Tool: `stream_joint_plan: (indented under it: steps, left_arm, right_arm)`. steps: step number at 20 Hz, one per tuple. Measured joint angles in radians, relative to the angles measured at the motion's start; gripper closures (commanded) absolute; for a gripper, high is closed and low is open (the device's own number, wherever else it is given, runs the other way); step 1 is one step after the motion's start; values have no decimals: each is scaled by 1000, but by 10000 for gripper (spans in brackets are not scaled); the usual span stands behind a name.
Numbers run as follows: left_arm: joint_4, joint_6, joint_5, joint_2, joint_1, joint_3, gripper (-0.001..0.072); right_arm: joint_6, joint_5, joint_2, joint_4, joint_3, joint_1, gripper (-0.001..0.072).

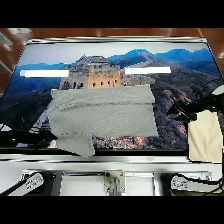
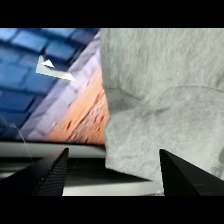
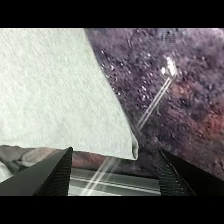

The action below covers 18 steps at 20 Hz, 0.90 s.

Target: Fold the shirts.

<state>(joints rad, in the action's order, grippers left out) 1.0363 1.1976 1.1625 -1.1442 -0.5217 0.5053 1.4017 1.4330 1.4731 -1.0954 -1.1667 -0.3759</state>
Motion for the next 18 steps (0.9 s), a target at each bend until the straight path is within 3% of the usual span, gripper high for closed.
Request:
stream_joint_plan:
  steps: [3,7,8,9,10,18]
  left_arm:
    - [-61,-2,-63,-21,49,-19,62]
    - [-157,-6,-138,-71,105,-30,269]
    - [-171,-6,-145,-82,114,-31,376]
    - [-175,-9,-154,-93,122,-32,569]
    - [-169,-16,-161,-101,127,-34,666]
    - [-193,-80,-33,-111,140,-35,668]
  right_arm:
    - [0,-6,-1,9,5,-2,77]
    - [8,-20,-2,3,32,-2,76]
    - [8,-26,-2,-3,54,-2,76]
    - [8,-32,-2,-3,78,-3,77]
    - [5,-38,-2,-7,105,-3,76]
    - [-46,-95,-2,24,292,-3,76]
